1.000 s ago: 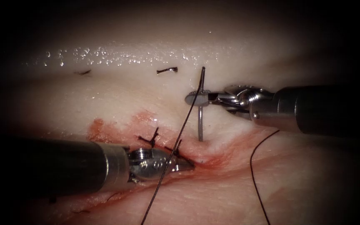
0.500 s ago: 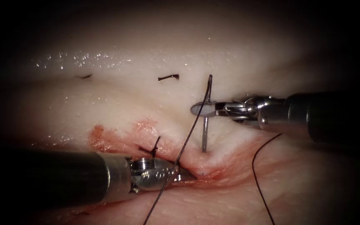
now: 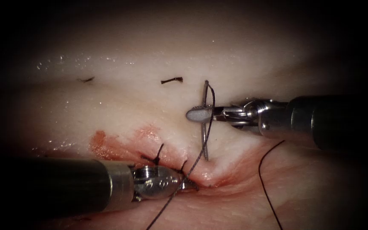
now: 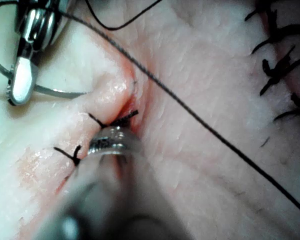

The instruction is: Wound Closure

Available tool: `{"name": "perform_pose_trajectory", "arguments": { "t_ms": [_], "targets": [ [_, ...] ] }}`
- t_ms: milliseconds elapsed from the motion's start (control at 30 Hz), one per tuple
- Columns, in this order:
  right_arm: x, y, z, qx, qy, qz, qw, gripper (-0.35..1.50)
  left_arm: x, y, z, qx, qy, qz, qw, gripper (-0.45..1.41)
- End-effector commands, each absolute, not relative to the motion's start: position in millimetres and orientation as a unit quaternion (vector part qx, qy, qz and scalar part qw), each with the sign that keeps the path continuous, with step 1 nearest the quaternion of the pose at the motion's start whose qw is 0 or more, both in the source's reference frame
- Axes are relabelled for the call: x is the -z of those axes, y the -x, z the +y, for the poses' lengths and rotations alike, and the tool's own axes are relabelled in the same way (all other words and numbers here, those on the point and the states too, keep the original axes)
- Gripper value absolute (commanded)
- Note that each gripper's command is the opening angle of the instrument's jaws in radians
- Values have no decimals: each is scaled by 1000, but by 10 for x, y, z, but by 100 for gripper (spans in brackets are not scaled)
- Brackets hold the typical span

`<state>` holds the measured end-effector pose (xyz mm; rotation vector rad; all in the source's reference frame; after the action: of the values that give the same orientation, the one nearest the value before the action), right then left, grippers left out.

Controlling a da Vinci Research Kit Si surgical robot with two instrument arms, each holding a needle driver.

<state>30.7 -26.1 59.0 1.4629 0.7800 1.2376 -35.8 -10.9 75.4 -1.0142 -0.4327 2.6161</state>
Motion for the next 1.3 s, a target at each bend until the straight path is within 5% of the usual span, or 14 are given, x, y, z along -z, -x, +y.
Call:
{"name": "perform_pose_trajectory", "arguments": {
  "t_ms": [33, 1300],
  "targets": [
    [-597, -319, -267, -514, -613, 320, 507, -35, -760, 363, -110, -911, 354, -151, 150, -19],
    [-557, -304, -356, -527, -695, 211, 440, -35, -758, 361, -108, -910, 354, -153, 150, -21]
  ]
}}
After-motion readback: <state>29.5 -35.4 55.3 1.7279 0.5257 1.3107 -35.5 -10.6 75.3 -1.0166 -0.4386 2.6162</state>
